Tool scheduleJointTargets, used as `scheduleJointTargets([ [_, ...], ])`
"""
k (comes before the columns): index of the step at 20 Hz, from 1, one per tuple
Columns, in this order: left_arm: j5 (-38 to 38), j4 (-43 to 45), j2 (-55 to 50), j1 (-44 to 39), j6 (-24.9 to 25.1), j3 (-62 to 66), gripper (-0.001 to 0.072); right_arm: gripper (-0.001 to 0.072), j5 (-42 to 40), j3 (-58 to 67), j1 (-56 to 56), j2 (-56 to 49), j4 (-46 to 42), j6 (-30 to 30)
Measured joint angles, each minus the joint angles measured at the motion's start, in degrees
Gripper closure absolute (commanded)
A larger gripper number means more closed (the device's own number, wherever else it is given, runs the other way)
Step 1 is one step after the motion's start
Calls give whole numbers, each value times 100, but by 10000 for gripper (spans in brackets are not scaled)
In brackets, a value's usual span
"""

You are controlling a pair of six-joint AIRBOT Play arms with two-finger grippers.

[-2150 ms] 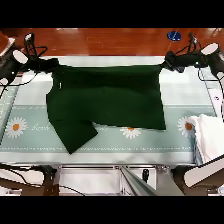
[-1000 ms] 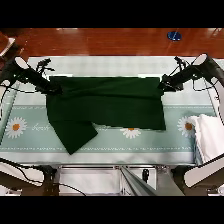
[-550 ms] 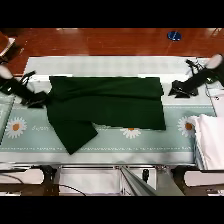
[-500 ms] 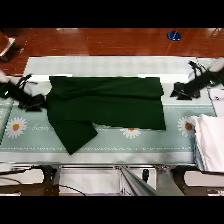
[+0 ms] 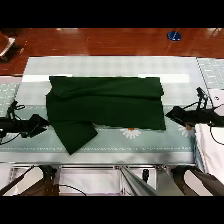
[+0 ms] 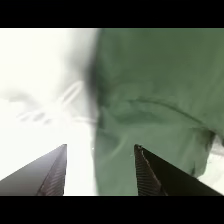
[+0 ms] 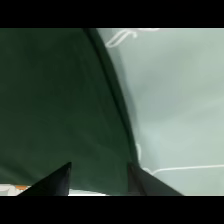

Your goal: Fold the shirts.

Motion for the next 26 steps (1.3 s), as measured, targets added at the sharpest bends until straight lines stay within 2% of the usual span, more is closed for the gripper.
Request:
scheduleJointTargets([
  [6,177,-452,-142,-870,170,-343,199,304,-103,-227,-13,166,297,-85],
  [7,219,-503,-177,-981,173,-361,236,304,-109,-236,-13,173,319,-92],
  [9,422,-544,-238,-1167,190,-387,677,304,-133,-251,-31,184,356,-94],
  [12,551,-612,-280,-1333,229,-389,689,304,-31,-258,-219,190,179,-33],
  [18,411,-728,-291,-1416,341,-350,689,304,693,-444,-538,195,-909,387],
  [22,398,-741,-295,-1425,361,-343,689,304,850,-603,-540,94,-772,258],
  [26,439,-754,-295,-1427,365,-343,689,305,649,-610,-490,-450,33,-59],
])
